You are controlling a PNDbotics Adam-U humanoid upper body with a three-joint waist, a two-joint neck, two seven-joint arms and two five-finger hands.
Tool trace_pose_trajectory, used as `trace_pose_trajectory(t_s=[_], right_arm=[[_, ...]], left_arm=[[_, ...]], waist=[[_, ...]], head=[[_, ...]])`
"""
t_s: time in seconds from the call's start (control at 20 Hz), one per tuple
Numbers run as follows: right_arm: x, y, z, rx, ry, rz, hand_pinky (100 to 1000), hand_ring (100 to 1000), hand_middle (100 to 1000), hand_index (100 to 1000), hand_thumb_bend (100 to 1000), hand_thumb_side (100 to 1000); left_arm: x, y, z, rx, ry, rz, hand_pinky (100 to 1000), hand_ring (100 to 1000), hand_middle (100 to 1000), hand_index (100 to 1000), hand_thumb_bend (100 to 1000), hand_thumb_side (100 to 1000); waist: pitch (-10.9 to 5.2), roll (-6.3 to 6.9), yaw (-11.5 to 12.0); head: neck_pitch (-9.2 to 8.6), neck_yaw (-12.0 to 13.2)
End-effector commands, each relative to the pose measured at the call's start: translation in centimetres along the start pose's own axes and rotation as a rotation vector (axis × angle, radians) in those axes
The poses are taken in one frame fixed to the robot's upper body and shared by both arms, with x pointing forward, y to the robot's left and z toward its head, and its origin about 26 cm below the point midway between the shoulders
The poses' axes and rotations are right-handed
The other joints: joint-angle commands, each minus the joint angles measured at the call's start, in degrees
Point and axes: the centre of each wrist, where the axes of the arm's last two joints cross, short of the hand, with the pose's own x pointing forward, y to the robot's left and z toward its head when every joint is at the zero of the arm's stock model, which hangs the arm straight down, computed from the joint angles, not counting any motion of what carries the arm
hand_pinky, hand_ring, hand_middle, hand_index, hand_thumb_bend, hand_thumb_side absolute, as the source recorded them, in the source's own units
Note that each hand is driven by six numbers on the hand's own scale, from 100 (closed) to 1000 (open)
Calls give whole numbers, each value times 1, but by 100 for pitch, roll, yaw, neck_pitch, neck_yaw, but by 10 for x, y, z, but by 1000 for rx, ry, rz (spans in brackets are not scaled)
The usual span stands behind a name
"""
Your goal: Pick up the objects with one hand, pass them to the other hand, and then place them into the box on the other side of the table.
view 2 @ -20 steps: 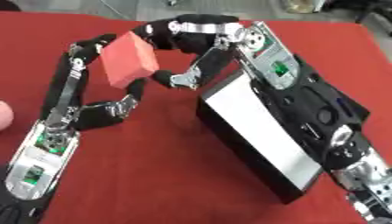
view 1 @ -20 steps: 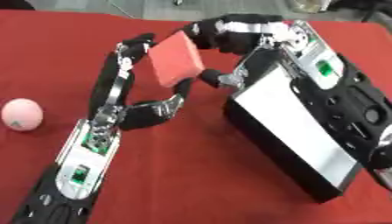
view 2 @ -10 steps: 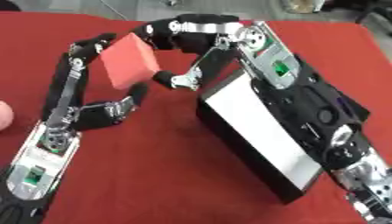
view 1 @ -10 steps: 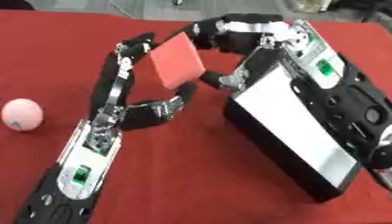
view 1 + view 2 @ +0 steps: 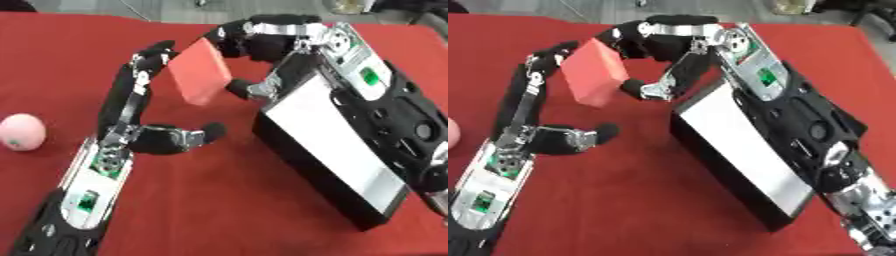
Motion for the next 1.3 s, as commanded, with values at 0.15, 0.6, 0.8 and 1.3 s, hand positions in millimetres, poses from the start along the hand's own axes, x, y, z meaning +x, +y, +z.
trace_pose_trajectory(t_s=[0.15,0.6,0.8,1.3], right_arm=[[12,-9,6,-13,10,8,967,954,706,717,100,142],[20,-12,17,-61,-1,-36,969,954,707,719,100,137],[23,-10,24,-79,-2,-49,969,953,706,718,100,136],[26,-4,47,-132,30,-56,965,948,702,713,100,133]], left_arm=[[1,4,-4,5,3,-33,930,721,534,747,689,576],[-8,6,7,32,112,-85,946,733,546,764,650,603],[-13,8,15,56,163,-93,954,735,552,774,633,617],[-22,14,28,87,238,-108,956,735,556,781,624,623]], waist=[[-35,25,-27],[-129,65,-164],[-181,104,-262],[-285,194,-535]], head=[[-31,-32],[29,-27],[58,8],[96,97]])
